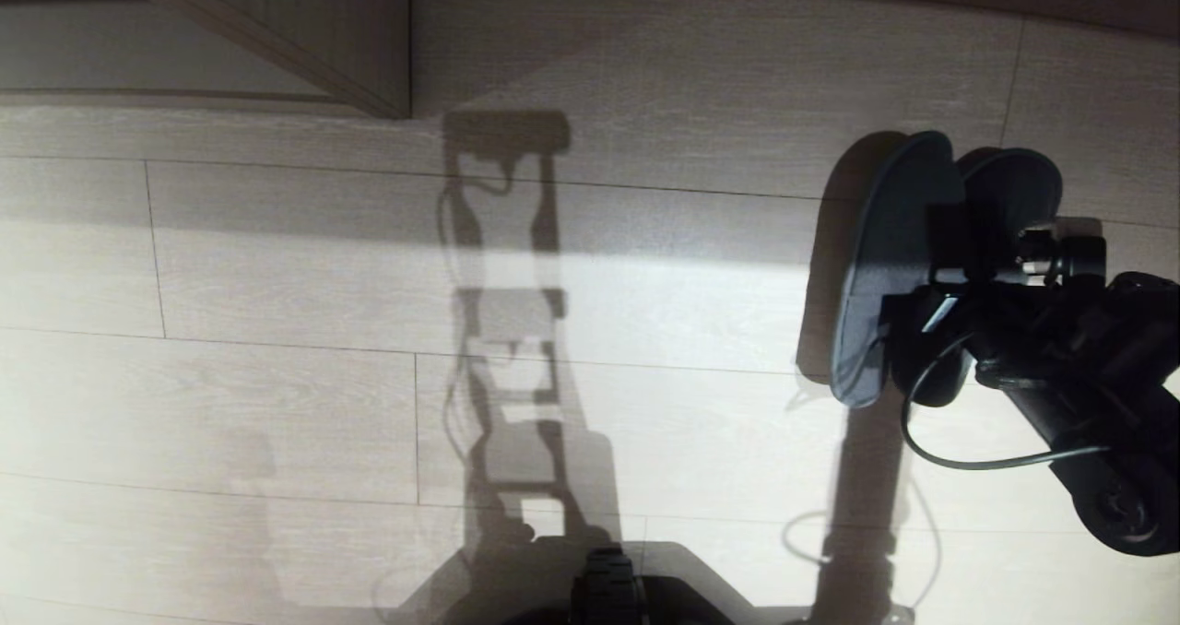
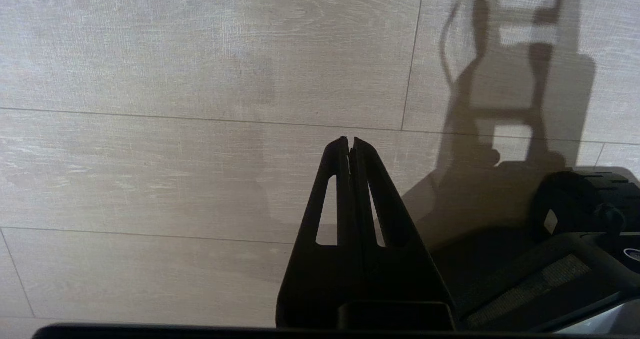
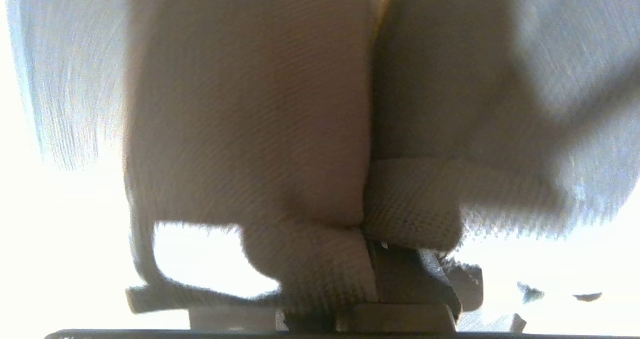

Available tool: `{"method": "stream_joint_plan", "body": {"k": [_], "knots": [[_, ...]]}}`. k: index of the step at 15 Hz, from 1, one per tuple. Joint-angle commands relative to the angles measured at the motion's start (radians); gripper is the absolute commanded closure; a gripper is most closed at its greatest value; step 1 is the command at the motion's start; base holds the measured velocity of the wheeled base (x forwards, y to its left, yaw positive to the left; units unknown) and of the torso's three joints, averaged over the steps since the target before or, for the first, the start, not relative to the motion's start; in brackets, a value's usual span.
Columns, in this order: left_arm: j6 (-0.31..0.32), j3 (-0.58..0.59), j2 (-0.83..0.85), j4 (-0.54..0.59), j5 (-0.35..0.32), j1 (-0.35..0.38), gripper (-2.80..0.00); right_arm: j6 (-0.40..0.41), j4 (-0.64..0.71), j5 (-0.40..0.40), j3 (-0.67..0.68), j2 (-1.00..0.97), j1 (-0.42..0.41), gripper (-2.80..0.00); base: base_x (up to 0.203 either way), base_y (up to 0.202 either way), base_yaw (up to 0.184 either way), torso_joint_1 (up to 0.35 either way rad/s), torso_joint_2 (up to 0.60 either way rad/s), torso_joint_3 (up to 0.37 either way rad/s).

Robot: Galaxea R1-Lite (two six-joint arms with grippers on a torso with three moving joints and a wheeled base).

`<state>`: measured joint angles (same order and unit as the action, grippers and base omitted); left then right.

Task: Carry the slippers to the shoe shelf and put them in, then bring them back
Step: Pick up the slippers on the floor, then place the slippers into the shoe cabinet

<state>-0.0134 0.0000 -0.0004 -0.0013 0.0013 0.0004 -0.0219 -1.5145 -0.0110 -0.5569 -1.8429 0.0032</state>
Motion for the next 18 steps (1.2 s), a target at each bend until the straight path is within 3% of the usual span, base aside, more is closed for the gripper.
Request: {"method": "stream_joint_plan", "body": {"k": [1, 6, 9, 11, 15, 18], "knots": [[0.000, 0.002, -0.001, 0.000, 0.000, 0.001, 0.00, 0.011, 0.002, 0.032, 0.088, 0.128, -0.003, 0.00, 0.000, 0.000, 0.000, 0.000, 0.00, 0.000], [0.000, 0.002, -0.001, 0.000, 0.000, 0.000, 0.00, 0.042, 0.048, 0.106, 0.338, 0.426, -0.008, 0.00, 0.000, 0.000, 0.000, 0.000, 0.00, 0.000], [0.000, 0.001, -0.001, 0.000, 0.000, 0.001, 0.00, 0.045, 0.177, 0.148, 0.410, 0.663, -0.008, 0.00, 0.000, 0.000, 0.000, 0.000, 0.00, 0.000], [0.000, 0.002, -0.001, 0.000, 0.000, 0.001, 0.00, 0.046, 0.356, 0.166, 0.422, 0.885, -0.008, 0.00, 0.000, 0.000, 0.000, 0.000, 0.00, 0.000], [0.000, 0.002, -0.001, 0.000, 0.000, 0.000, 0.00, 0.046, 0.882, 0.186, 0.396, 1.356, -0.004, 0.00, 0.000, 0.000, 0.000, 0.000, 0.00, 0.000], [0.000, 0.002, -0.001, 0.000, 0.000, 0.000, 0.00, 0.046, 1.205, 0.195, 0.359, 1.594, 0.010, 0.00, 0.000, 0.000, 0.000, 0.000, 0.00, 0.000]]}}
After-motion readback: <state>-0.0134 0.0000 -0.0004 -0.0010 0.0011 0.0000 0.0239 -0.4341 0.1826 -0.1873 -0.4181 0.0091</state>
